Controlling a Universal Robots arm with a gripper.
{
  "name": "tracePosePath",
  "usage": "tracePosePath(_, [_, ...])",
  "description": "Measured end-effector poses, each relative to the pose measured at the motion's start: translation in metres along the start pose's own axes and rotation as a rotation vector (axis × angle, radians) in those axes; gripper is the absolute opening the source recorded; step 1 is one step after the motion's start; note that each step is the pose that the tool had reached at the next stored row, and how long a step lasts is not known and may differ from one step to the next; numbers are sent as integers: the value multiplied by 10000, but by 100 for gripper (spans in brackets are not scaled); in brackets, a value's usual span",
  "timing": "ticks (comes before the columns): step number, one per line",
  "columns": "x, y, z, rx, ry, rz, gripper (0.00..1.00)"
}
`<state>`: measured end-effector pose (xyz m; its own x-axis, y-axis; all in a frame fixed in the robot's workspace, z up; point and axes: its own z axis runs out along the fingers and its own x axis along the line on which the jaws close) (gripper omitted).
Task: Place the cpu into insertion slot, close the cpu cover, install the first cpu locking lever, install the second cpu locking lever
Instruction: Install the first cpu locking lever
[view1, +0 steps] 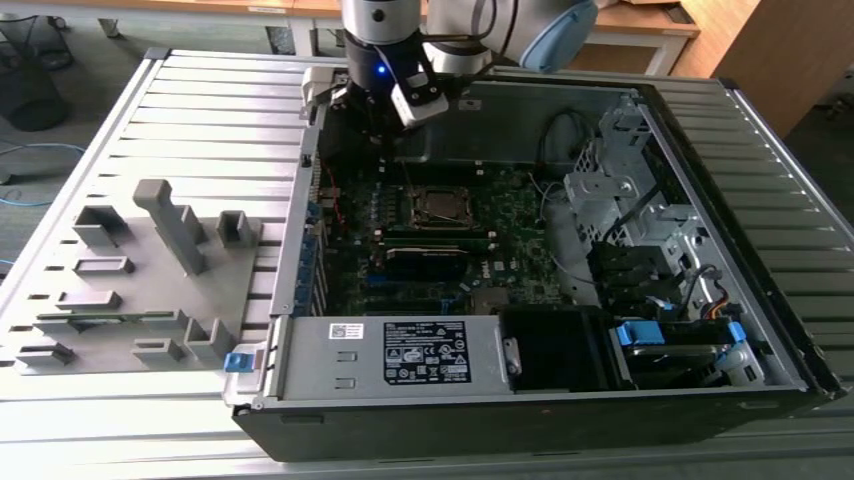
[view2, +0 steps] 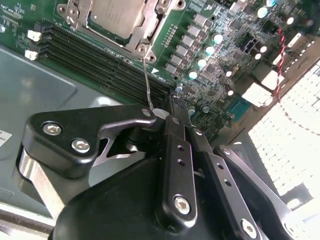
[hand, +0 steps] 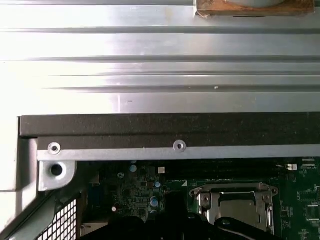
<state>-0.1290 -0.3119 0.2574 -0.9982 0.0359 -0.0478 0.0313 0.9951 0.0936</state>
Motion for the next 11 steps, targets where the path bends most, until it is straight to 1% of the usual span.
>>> tracePosePath(4, [-28, 17, 11, -1, 1, 0, 11])
tracePosePath(7, [-94, 28, 19, -2, 0, 0, 11])
tracePosePath(11, [-205, 36, 27, -1, 0, 1, 11])
